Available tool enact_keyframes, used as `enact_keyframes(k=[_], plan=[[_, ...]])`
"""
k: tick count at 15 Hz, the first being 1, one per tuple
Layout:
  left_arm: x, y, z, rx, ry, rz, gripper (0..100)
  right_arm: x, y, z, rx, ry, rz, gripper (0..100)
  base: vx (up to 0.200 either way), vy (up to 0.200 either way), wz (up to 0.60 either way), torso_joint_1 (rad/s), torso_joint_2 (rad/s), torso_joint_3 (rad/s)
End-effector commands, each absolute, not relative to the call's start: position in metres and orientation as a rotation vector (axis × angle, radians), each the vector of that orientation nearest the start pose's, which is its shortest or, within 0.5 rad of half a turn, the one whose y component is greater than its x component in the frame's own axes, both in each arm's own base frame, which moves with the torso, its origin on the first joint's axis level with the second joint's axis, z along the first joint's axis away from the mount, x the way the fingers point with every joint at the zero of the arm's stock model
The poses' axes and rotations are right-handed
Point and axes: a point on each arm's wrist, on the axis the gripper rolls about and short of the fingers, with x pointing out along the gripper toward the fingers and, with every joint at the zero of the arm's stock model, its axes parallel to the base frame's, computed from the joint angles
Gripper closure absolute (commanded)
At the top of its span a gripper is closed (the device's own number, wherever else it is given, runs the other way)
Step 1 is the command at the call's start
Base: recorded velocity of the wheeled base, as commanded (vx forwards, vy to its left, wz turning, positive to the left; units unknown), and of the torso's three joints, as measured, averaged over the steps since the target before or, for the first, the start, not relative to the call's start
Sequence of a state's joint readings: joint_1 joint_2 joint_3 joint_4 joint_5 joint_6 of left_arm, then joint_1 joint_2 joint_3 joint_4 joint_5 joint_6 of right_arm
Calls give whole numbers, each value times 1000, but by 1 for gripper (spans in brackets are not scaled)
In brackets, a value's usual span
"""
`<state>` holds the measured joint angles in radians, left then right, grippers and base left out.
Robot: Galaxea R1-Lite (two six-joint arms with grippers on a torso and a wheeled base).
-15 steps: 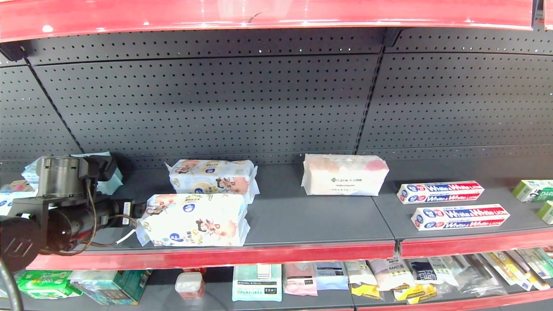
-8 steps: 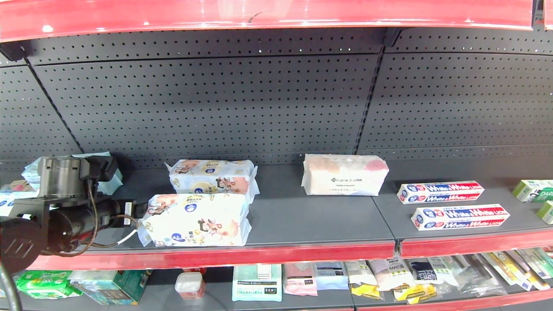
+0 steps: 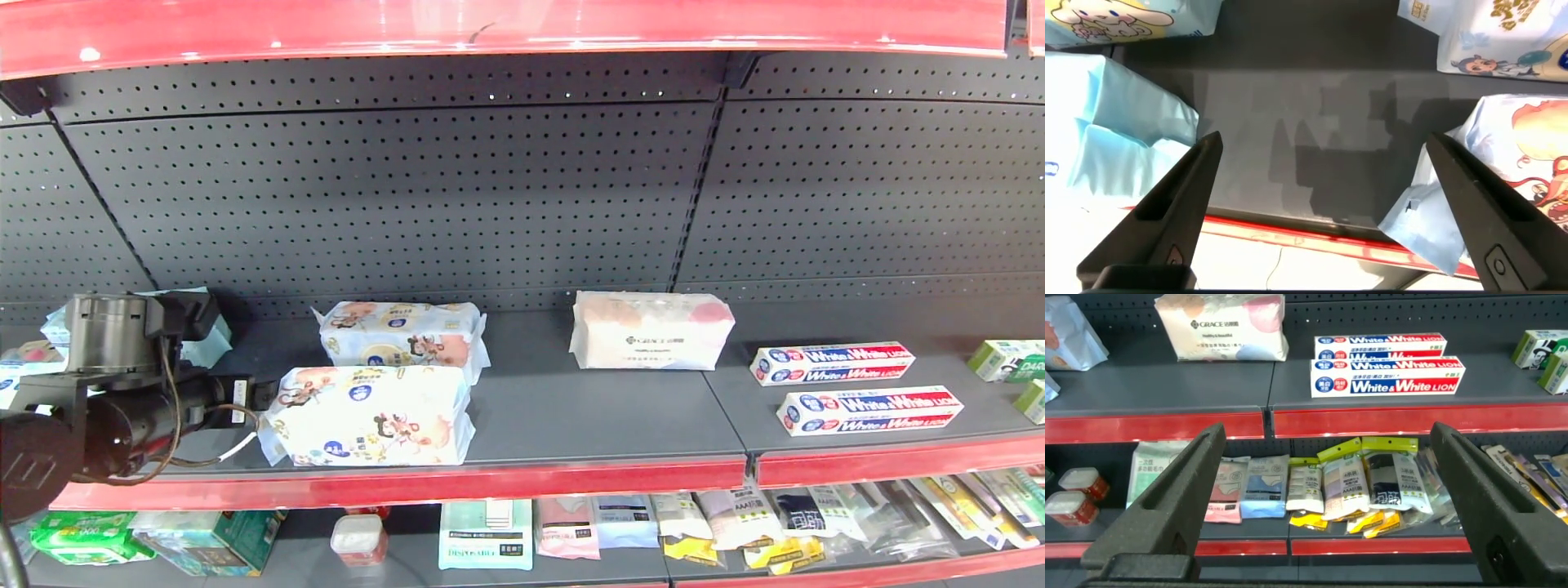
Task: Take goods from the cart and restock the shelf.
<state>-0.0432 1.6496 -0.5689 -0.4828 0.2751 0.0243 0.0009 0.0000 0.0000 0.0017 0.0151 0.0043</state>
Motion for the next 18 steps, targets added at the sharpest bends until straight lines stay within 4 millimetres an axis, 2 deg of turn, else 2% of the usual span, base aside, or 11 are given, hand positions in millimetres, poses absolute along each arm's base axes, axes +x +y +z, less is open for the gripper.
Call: enact_keyframes(k=[1, 5, 8, 9, 10, 11, 12, 14, 15, 16, 18], plan=[[248, 0, 132, 109, 561, 237, 0, -23, 0, 75, 5, 3, 17, 0, 0, 0, 0, 0, 0, 0], [193, 8, 149, 85, 474, 257, 0, -23, 0, 75, 5, 3, 17, 0, 0, 0, 0, 0, 0, 0], [122, 6, 153, 63, 340, 197, 0, -23, 0, 75, 5, 3, 17, 0, 0, 0, 0, 0, 0, 0], [89, 3, 148, 55, 271, 112, 0, -23, 0, 75, 5, 3, 17, 0, 0, 0, 0, 0, 0, 0], [79, 3, 146, 57, 249, 89, 0, -23, 0, 75, 5, 3, 15, 0, 0, 0, 0, 0, 0, 0], [51, 2, 139, 60, 204, 69, 0, -23, 0, 75, 5, 3, 17, 0, 0, 0, 0, 0, 0, 0], [37, 2, 132, 59, 206, 69, 0, -23, 0, 75, 5, 3, 17, 0, 0, 0, 0, 0, 0, 0], [13, 1, 118, 58, 213, 55, 0, -23, 0, 75, 5, 3, 14, 0, 0, 0, 0, 0, 0, 0], [-2, 1, 94, 56, 233, 32, 0, -23, 0, 75, 5, 3, 17, 0, 0, 0, 0, 0, 0, 0], [-14, 0, 80, 54, 147, -28, 0, -23, 0, 75, 5, 3, 17, 0, 0, 0, 0, 0, 0, 0], [-15, 1, 78, 10, 110, -40, 0, -23, 0, 75, 5, 5, 15, 0, 0, 0, 0, 0, 0, 0]])
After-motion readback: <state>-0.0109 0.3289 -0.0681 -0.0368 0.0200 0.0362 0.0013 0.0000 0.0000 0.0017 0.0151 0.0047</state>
